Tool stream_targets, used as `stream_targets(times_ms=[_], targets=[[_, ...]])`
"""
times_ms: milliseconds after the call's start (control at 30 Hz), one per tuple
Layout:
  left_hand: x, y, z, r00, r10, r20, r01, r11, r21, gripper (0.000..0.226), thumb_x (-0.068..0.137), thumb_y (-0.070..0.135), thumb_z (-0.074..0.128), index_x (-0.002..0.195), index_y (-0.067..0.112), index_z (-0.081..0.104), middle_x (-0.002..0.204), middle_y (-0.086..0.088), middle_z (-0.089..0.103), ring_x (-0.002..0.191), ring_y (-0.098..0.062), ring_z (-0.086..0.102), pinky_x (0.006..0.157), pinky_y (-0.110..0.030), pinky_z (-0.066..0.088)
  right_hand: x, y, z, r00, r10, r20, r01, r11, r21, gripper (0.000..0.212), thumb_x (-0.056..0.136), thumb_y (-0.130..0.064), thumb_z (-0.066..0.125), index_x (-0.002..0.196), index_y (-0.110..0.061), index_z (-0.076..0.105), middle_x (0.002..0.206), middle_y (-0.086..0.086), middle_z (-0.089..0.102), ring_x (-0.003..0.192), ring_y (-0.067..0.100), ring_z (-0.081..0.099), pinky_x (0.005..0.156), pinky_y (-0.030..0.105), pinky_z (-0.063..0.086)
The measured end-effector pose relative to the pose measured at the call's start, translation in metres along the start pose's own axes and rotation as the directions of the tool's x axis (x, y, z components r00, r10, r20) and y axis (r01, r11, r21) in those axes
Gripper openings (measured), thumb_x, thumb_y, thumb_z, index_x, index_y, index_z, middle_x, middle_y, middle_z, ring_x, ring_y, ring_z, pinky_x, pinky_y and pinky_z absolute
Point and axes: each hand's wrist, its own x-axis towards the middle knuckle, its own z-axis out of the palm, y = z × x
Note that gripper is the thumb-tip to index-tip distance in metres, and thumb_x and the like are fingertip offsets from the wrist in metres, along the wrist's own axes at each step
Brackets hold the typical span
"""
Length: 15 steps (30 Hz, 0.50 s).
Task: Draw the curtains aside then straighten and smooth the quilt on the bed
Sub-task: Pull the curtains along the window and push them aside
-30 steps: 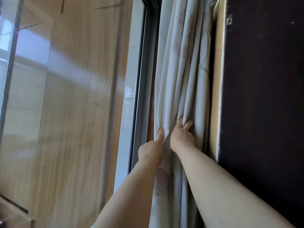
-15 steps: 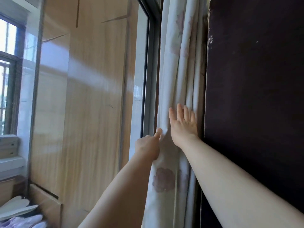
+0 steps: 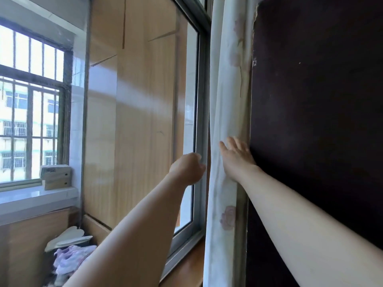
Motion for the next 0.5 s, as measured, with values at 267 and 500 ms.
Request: stream_targets(times_ms=[267, 500], targets=[[-0.076, 0.000, -0.037, 0.986, -0.130, -0.108, 0.122, 0.989, -0.078, 0.031, 0.092, 0.033, 0.046, 0.112, 0.020, 0.065, 0.110, -0.003, 0.068, 0.102, -0.027, 0.062, 0.088, -0.038, 0.051, -0.056, -0.016, -0.036, 0.988, -0.141, -0.057, 0.148, 0.978, 0.146, 0.064, 0.086, 0.005, 0.036, 0.147, -0.006, 0.019, 0.154, 0.016, 0.016, 0.143, 0.031, 0.012, 0.118, 0.037, 0.016], [-0.144, 0.008, -0.070, 0.956, -0.184, -0.230, 0.162, 0.980, -0.111, 0.031, 0.094, 0.026, 0.048, 0.119, 0.018, 0.065, 0.118, -0.006, 0.067, 0.108, -0.025, 0.061, 0.089, -0.030, 0.047, -0.102, -0.038, -0.059, 0.958, -0.237, -0.159, 0.272, 0.927, 0.257, 0.062, 0.082, 0.006, 0.039, 0.142, -0.007, 0.028, 0.146, 0.015, 0.028, 0.138, 0.032, 0.020, 0.115, 0.039, 0.022]])
